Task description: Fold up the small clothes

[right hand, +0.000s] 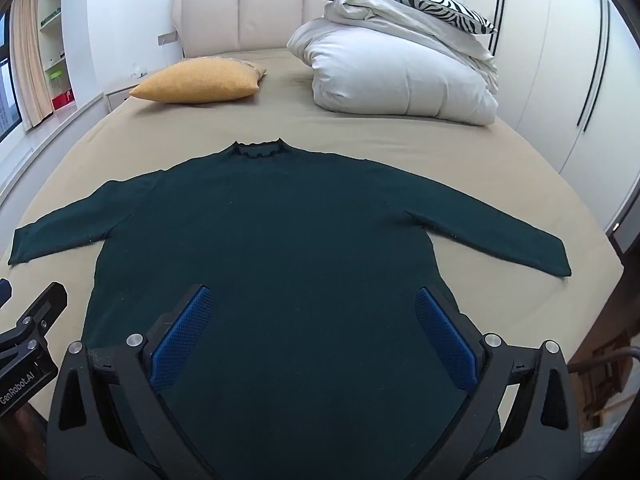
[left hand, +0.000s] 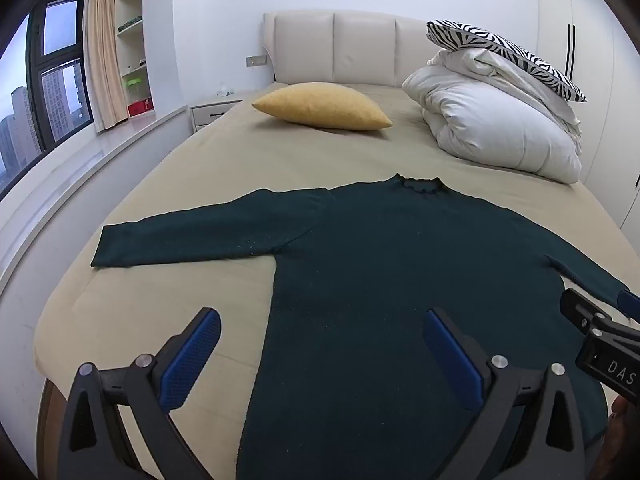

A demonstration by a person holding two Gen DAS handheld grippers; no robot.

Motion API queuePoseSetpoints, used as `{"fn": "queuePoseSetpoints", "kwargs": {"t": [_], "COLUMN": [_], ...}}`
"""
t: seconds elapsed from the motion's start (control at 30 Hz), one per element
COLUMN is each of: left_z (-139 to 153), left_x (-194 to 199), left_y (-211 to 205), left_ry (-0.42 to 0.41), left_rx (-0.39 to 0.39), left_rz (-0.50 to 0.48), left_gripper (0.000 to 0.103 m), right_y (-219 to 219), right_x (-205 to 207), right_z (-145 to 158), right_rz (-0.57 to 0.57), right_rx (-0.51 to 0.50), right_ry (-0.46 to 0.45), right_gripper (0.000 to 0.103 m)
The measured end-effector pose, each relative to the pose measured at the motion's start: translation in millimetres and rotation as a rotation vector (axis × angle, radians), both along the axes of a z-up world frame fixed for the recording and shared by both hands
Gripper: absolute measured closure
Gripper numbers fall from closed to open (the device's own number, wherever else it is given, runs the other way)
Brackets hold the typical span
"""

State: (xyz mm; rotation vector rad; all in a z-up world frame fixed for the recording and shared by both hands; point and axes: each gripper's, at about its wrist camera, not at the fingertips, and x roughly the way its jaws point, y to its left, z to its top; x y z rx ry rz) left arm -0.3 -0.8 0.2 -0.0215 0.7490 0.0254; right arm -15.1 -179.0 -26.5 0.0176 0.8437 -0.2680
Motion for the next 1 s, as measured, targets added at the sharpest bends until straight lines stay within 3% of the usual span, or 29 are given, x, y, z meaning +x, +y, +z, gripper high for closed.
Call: {"fn": "queuePoseSetpoints", "kwargs": {"t": [1.0], "left_z": [-2.4], "left_x": [-1.2], "left_y": [-7.7], "left_ry": [0.002], "left_rx": [0.001], "left_rz": [0.0], "left_gripper": [0.0], "right_y": [-9.3], "right_x": [0.5], "right_z": [1.2], "right_rz": [-0.005], "right_rx": [0.017], "right_ry": [0.017], "right_gripper": [0.0]}}
